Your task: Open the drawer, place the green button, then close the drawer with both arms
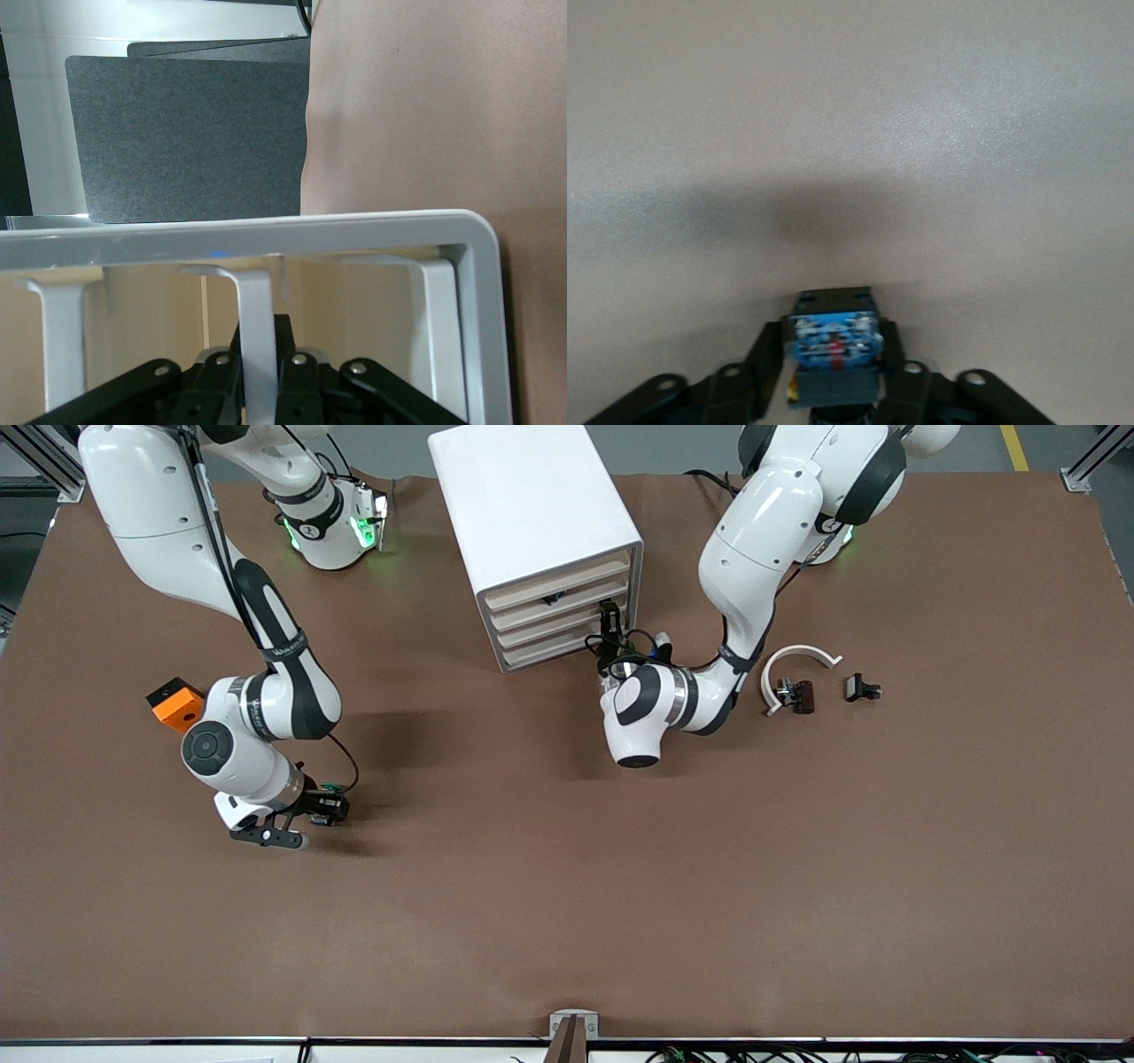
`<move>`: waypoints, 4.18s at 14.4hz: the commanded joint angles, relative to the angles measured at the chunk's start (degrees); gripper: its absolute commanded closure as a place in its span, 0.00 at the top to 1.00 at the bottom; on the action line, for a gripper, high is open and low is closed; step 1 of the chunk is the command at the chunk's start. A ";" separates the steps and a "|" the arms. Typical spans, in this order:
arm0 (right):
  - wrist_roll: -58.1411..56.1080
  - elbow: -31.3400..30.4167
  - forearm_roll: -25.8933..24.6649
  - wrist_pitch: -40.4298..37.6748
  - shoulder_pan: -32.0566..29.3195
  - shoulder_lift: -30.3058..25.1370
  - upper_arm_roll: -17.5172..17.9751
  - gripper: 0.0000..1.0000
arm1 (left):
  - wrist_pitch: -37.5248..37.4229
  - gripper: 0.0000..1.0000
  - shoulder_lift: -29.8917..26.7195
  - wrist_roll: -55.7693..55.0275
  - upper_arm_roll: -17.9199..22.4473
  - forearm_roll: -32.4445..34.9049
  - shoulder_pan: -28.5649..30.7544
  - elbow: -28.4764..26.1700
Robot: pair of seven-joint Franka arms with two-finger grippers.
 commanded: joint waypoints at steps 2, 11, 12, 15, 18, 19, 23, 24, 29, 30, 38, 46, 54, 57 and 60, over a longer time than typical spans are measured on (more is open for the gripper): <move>0.49 -0.17 1.32 -2.78 0.46 -1.95 -0.39 0.00 | -1.19 0.09 0.61 -0.03 0.39 -1.13 1.04 0.59; 23.65 3.08 1.41 -17.18 7.65 -10.73 -0.21 0.00 | -0.93 0.22 0.96 -0.12 0.65 -0.60 10.27 1.11; 27.35 3.44 1.41 -18.50 9.58 -11.61 -0.21 0.00 | -0.93 0.26 0.96 -0.12 0.65 -0.69 11.32 1.12; 39.55 4.14 1.32 -19.22 17.31 -13.29 -0.21 0.00 | -0.67 0.29 0.96 -0.20 0.65 -0.87 13.35 1.29; 52.65 7.03 1.23 -19.91 24.87 -13.29 -0.30 0.00 | -0.67 0.30 0.96 -0.12 0.65 -0.87 13.97 1.29; 56.00 8.17 0.97 -21.23 26.90 -13.11 -0.30 0.00 | -0.67 0.31 0.96 -0.03 0.65 -0.78 13.97 1.29; 68.48 10.29 0.53 -23.61 33.93 -12.94 -0.39 0.00 | -0.67 0.26 0.87 0.15 0.65 -0.78 13.97 1.64; 71.04 10.30 0.53 -23.61 35.43 -12.94 -0.48 0.00 | -0.67 0.26 0.87 0.23 0.65 -0.78 14.14 1.64; 84.14 10.21 -1.23 -23.44 41.32 -12.67 -0.39 0.00 | -0.84 1.00 -0.27 0.23 0.48 -0.61 17.12 3.56; 86.16 10.29 -1.23 -23.35 42.46 -12.41 -0.48 0.00 | -1.02 1.00 -0.80 0.15 0.48 -0.52 17.74 4.01; 93.39 10.21 -1.58 -23.35 45.72 -8.90 -0.39 0.00 | -1.02 1.00 -5.01 19.88 0.47 10.62 21.09 10.17; 96.03 12.05 -1.06 -23.00 47.48 -5.03 -0.30 0.00 | 8.72 1.00 -11.78 53.64 0.92 23.98 19.95 11.84; 96.64 12.76 -0.62 -23.00 49.59 -4.94 -0.30 0.00 | 23.31 1.00 -13.72 60.35 1.35 36.64 14.42 11.22; 99.62 12.76 -0.62 -23.00 49.68 -4.94 -0.30 0.00 | 24.47 1.00 -13.81 58.77 1.62 43.49 11.34 11.31; 102.88 12.84 -0.70 -23.00 49.68 -4.85 -0.30 0.00 | 24.82 1.00 -13.90 60.35 1.27 45.18 10.89 11.48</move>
